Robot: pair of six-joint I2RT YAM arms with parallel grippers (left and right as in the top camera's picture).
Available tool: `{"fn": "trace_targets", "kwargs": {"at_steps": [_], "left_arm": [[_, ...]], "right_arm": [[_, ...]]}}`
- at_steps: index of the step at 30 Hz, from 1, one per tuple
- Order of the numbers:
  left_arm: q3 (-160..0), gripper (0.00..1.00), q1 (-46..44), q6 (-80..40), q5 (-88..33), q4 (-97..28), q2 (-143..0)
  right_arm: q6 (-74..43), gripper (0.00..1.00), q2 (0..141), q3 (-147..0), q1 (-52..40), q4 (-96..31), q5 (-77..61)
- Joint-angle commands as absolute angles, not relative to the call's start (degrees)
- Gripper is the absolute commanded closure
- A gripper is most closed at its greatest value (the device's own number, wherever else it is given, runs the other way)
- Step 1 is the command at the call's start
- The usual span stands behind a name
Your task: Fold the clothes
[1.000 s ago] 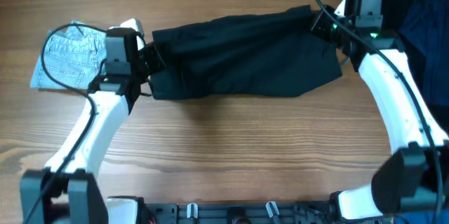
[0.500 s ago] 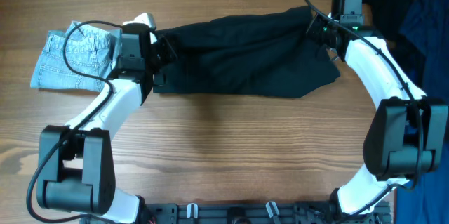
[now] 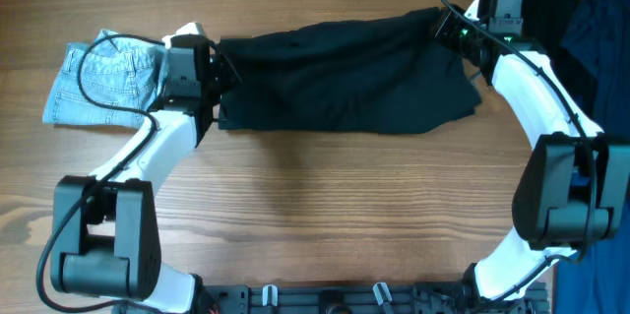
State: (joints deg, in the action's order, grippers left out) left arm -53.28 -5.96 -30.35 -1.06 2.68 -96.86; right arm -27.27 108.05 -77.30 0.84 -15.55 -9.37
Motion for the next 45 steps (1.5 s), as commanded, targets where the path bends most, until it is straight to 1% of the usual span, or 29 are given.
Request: {"fn": "trace_targets", "kwargs": {"at_steps": [1, 2, 4, 7, 9, 11, 13, 14, 16, 17, 18, 19, 20, 24, 30, 34, 35, 38, 39, 40, 42, 43, 45], "left_arm": [[-54.02, 0.2, -4.71, -30.46, 1.15, 1.78, -97.49], [-54.02, 0.17, -4.08, -30.44, 0.93, 0.47, -97.45], [-54.02, 0.16, -2.96, -30.22, 0.47, -2.44, -97.08], [-54.02, 0.17, -2.22, -24.64, -7.97, -5.76, -96.23], [-54.02, 0.16, -2.39, -24.16, -10.04, -9.5, -96.25], [-54.0, 0.19, -2.48, -22.41, -10.02, -12.1, -96.57], [-54.0, 0.3, -2.52, -20.67, -10.5, -13.3, -97.49], [-53.98, 0.38, -2.5, -20.01, -10.48, -14.28, -98.21], [-53.95, 0.55, -2.5, -19.88, -10.63, -15.31, -100.14], [-53.95, 0.72, -2.5, -19.9, -11.16, -15.64, -101.75], [-53.95, 0.82, -2.5, -19.9, -12.29, -15.99, -102.63], [-53.95, 0.92, -2.5, -19.9, -13.67, -16.47, -103.42], [-53.95, 0.96, -2.5, -19.9, -14.15, -17.39, -103.81], [-53.98, 0.96, -2.11, -19.9, -16.08, -22.17, -99.72], [-53.98, 0.96, -2.11, -19.68, -15.55, -25.02, -85.17], [-53.8, 0.96, -2.11, -19.66, -11.0, -31.57, -84.66], [-53.19, 0.94, -2.11, -19.68, -9.87, -31.64, -85.82], [-52.56, 0.51, -2.11, -19.7, -10.72, -27.31, -90.56], [-52.56, 0.42, -2.11, -19.7, -13.06, -26.06, -92.27], [-52.56, 0.39, -2.13, -19.7, -15.05, -25.3, -93.84], [-52.56, 0.36, -2.13, -19.7, -16.8, -25.1, -96.33], [-52.56, 0.35, -2.13, -19.7, -16.97, -25.67, -98.02], [-52.56, 0.37, -2.11, -19.68, -16.93, -26.13, -100.25]], "right_arm": [[-24.03, 0.01, 109.12, -78.32, 2.76, -16.75, -8.84], [-24.16, 0.01, 109.08, -78.32, 3.75, -18.02, -8.84], [-24.16, 0.01, 108.66, -78.32, 5.93, -21.47, -9.1], [-22.5, 0.0, 106.5, -78.32, 10.17, -29.95, -12.16], [-20.45, 0.0, 105.14, -78.32, 12.27, -34.52, -16.29], [-17.85, 0.01, 104.75, -78.32, 12.99, -38.39, -21.5], [-17.8, 0.01, 104.77, -78.32, 12.93, -42.57, -22.85], [-17.52, 0.0, 104.77, -78.32, 12.93, -45.74, -22.76], [-16.05, 0.0, 104.77, -78.32, 12.93, -49.3, -22.72], [-14.81, 0.0, 104.77, -78.32, 12.93, -50.7, -22.7], [-14.57, 0.0, 104.77, -78.32, 12.93, -51.4, -22.74], [-14.57, 0.01, 104.77, -78.3, 12.93, -51.75, -22.76], [-14.55, 0.0, 104.77, -78.3, 12.93, -52.01, -22.76], [-13.87, 0.0, 104.77, -78.3, 12.93, -52.97, -22.74], [-13.63, 0.0, 104.77, -78.3, 12.93, -53.15, -22.72], [-13.63, 0.01, 104.77, -78.28, 12.93, -53.17, -22.72], [-13.65, 0.0, 104.77, -78.28, 12.93, -53.15, -22.72], [-13.3, 0.0, 104.79, -78.26, 12.93, -53.1, -22.76], [-12.32, 0.0, 104.79, -77.91, 12.93, -52.82, -22.74], [-12.19, 0.0, 104.79, -77.38, 12.93, -52.8, -22.52], [-16.62, 0.0, 104.79, -75.29, 12.93, -53.84, -20.36], [-19.59, 0.0, 104.79, -73.45, 12.93, -54.15, -18.68], [-19.94, 0.0, 104.79, -70.41, 12.95, -50.48, -18.63]]}}
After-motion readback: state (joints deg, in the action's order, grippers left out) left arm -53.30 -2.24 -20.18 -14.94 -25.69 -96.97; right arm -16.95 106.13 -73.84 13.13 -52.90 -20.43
